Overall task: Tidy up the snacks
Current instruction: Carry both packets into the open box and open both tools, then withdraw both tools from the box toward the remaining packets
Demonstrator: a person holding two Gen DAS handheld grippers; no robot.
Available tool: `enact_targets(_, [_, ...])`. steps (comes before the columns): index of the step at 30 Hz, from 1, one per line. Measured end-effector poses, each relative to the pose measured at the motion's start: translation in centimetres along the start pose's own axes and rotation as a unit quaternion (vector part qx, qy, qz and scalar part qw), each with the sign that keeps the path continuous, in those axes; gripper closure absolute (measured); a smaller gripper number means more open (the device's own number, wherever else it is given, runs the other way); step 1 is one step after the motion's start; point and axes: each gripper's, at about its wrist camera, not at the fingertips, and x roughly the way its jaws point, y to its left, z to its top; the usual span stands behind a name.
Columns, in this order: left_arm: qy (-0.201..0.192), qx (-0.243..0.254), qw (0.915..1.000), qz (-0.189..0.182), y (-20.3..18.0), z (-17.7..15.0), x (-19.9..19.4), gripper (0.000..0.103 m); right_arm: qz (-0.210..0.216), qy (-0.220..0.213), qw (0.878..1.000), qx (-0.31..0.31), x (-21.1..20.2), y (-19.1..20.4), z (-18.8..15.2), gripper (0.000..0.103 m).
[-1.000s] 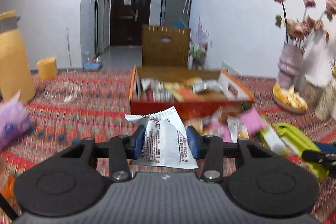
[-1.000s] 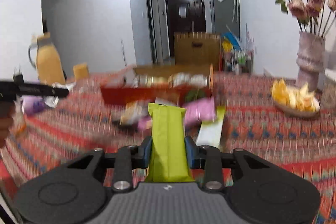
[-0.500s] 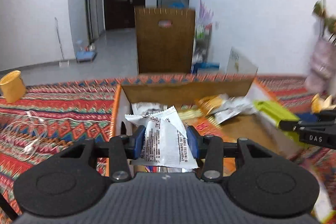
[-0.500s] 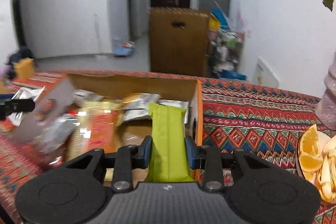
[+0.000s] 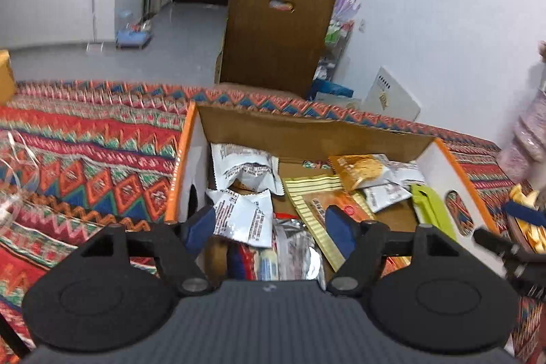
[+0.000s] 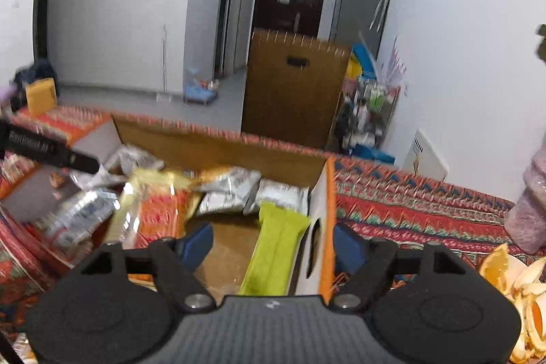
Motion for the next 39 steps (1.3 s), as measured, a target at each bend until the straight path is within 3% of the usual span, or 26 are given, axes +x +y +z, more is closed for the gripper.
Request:
enact_targets(5, [-0.045, 0.041, 0.9981, -0.007, -2.3, -2.3, -6.3, 0.023, 0.018, -0.037, 0.999, 0.035, -5.1, -1.3, 0.0, 0.024])
enact_targets(8, [-0.075, 0.066, 0.9949, -0.005, -4.0, -5.2, -10.9, 0.022, 0.029, -0.064, 0.997, 0.040, -8.5, -1.8, -0.4, 0.017])
enact_targets(13, [-0.133, 0.097, 0.9864, 0.006, -5.9, -11.1, -18.4, 0.015, 0.042, -0.095, 0.994, 0.046, -14.5, -2.1, -3.1, 0.015])
enact_targets(17, [-0.148, 0.076, 0.9860, 0.018, -6.1, -15.3, -22.8, 0.011, 0.040, -0.119, 0.992, 0.026, -18.9, -1.5, -6.2, 0.005])
enact_targets(19, [-0.151, 0.065, 0.9860, 0.030, -6.1, -17.4, -24.6, 0.009, 0.027, -0.114, 0.993, 0.011, -20.3, -0.9, -7.9, 0.005])
enact_targets(22, [-0.160, 0.054, 0.9844, 0.050, -6.5, -20.7, -26.6, 0.004, 0.024, -0.104, 0.994, -0.011, -22.1, 0.5, -11.0, 0.004])
enact_targets(25, [-0.147, 0.053, 0.9867, 0.044, -6.8, -23.7, -27.7, 0.002, 0.039, -0.091, 0.995, -0.021, -23.5, 1.7, -14.4, 0.004])
enact_targets(31, [-0.121, 0.086, 0.9876, 0.051, -8.8, -28.4, -28.6, 0.002, 0.049, -0.070, 0.996, -0.009, -26.9, 3.5, -20.2, 0.004])
enact_targets(39, [-0.108, 0.099, 0.9877, 0.054, -10.1, -29.5, -28.8, 0.002, 0.037, -0.059, 0.997, 0.021, -29.0, 3.1, -24.0, 0.004])
